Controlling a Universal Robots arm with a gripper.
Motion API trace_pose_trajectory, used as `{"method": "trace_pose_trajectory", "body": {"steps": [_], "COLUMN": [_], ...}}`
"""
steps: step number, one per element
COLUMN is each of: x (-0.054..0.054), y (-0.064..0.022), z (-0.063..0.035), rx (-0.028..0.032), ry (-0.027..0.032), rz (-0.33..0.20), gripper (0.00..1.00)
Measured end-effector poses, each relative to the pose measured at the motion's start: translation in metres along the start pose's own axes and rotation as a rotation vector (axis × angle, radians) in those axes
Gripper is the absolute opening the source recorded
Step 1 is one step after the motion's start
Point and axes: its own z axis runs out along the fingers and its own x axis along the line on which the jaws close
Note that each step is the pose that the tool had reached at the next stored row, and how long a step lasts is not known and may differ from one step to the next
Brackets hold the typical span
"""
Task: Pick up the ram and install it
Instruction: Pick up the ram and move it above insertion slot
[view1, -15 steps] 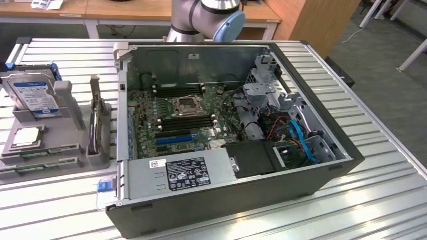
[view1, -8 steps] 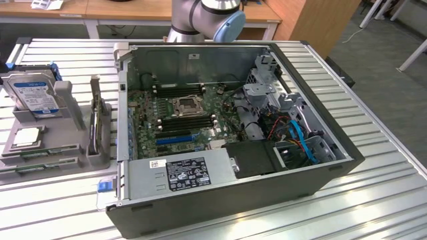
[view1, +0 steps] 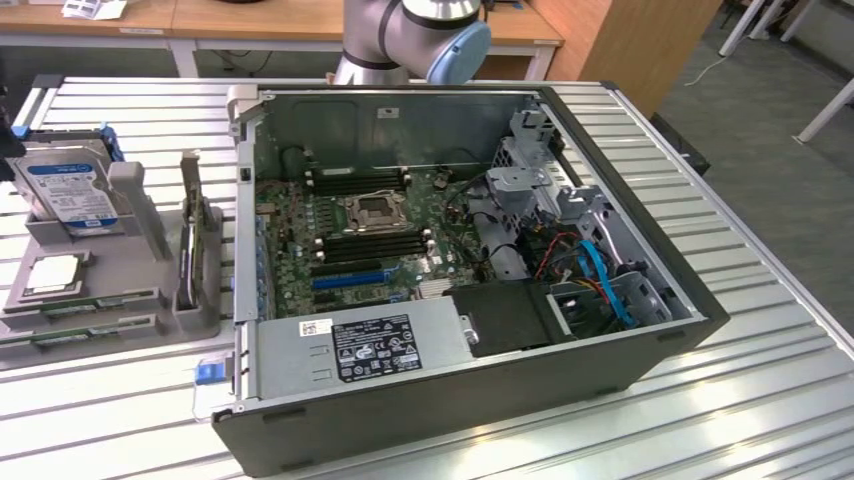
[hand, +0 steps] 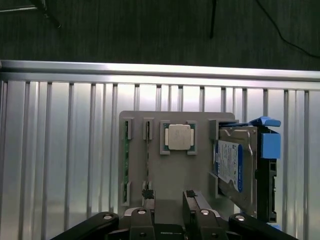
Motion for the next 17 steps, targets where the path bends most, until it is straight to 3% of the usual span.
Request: {"method": "trace_pose_trajectory", "body": {"steps": [17], "x": [0.000], "y": [-0.0011], "z": [0.0257], "rx": [0.0000], "ry": [0.0000], "rz": [0.000], "gripper": [0.36]}}
